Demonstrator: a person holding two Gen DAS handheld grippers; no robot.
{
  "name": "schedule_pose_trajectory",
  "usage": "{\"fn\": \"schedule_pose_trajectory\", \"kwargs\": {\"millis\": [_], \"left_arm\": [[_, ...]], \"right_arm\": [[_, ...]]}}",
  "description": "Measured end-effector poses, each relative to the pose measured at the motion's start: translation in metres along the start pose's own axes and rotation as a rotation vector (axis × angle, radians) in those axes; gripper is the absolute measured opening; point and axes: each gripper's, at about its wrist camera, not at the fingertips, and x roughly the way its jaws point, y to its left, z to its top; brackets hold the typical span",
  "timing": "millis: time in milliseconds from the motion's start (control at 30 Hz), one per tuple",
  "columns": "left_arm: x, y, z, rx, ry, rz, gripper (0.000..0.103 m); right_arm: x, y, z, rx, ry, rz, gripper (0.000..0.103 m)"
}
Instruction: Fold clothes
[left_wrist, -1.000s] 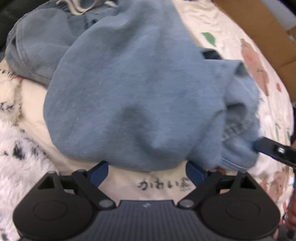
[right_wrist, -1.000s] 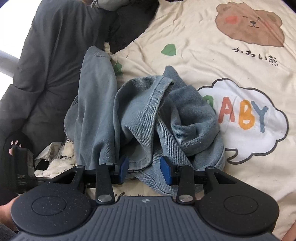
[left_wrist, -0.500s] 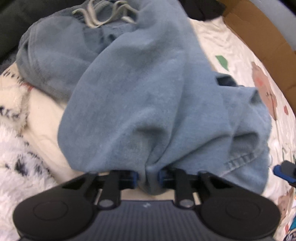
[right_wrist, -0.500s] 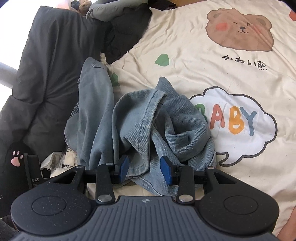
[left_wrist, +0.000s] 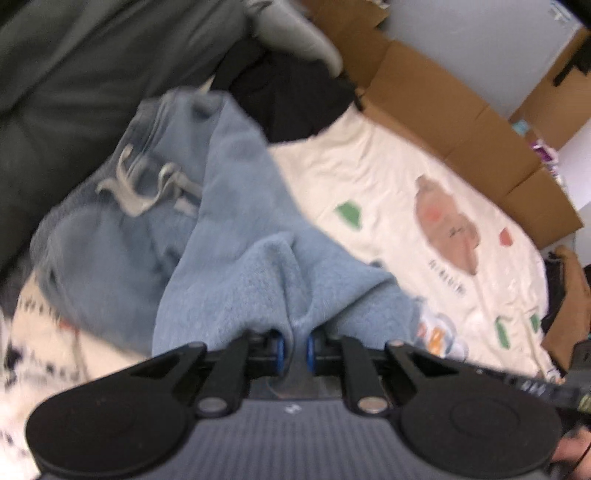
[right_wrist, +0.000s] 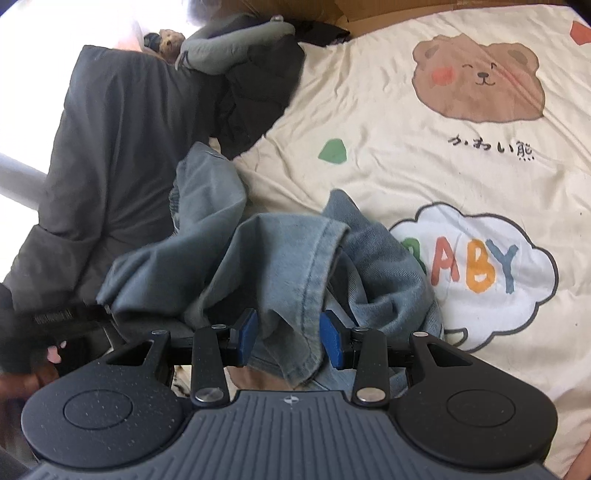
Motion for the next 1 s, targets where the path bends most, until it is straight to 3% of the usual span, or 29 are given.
{"fn": "schedule_pose_trajectory", "kwargs": {"millis": [267, 467, 867, 1000], "left_arm": [[0.032, -0.043, 0.057, 0.136, -0.009, -0.041, 0.011], [0.077, -0.062, 0.078, 0.165, 0.021, -0.054, 0.011], [0.154, -0.067, 0.092, 0.108, 0.058, -0.091, 0.012], [0.175, -0.067, 0.098, 0.071, 0.079, -0.067, 0.015]], "right_arm": [[-0.006, -0.006, 0.004, 0.029, -0.032, -0.014, 0.045], [-0.002, -0.015, 0.003, 0.035, -0.023, -0.040, 0.045], [-0.001, -0.030, 0.008, 0.030, -0.039, -0.114, 0.045], [0.003, -0.033, 0.007, 0.041, -0.030, -0.127, 0.045]]}}
